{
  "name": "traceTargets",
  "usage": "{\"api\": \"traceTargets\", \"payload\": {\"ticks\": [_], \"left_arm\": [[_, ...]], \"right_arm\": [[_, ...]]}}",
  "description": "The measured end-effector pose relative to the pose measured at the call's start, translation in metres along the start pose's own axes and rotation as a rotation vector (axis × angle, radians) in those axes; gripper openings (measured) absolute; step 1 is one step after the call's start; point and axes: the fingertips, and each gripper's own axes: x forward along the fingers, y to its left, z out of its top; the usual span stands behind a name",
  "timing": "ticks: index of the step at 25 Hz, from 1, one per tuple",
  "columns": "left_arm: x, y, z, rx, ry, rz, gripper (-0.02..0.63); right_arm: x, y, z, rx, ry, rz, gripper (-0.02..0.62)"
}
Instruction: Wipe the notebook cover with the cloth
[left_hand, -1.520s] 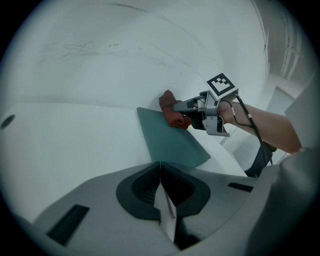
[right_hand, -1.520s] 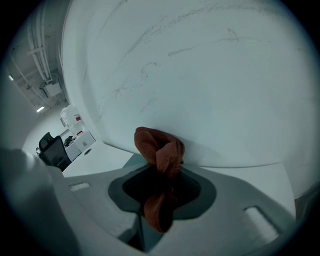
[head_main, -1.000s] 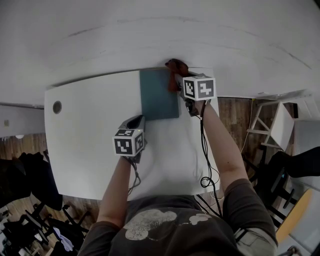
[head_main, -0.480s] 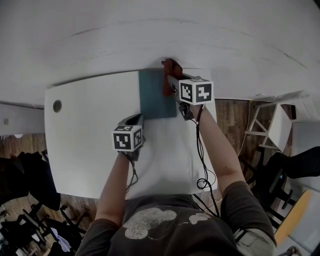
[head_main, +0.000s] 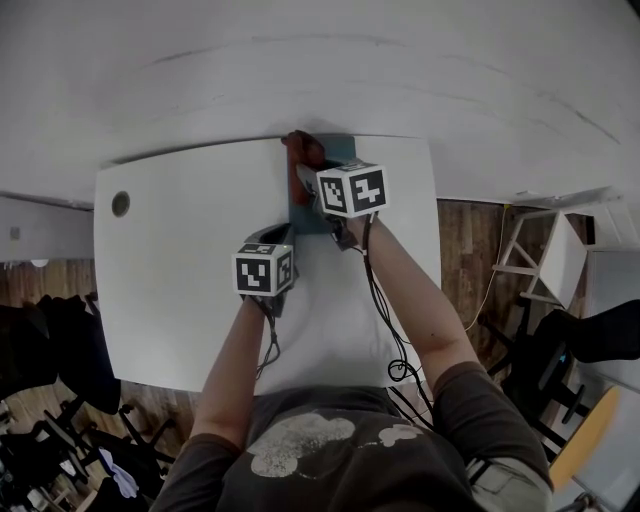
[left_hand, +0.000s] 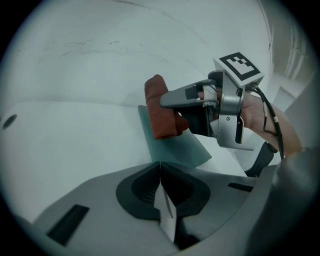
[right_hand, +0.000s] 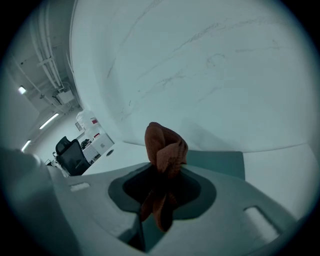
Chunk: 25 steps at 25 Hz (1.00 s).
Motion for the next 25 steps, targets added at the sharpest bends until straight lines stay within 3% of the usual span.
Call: {"api": "traceTargets", "payload": {"ticks": [15, 25], "left_arm": [[0.001, 0.002, -0.001, -0.004, 0.000, 0.010, 0.005], [0.000, 0.002, 0.000, -0.012, -0.003, 0.020, 0.005]], "right_arm": [[0.020, -0.004, -0.018, -0.054, 0.060, -0.043, 0.107], [0.002, -0.020, -0.021, -0.003, 0.040, -0.063, 0.107]]}}
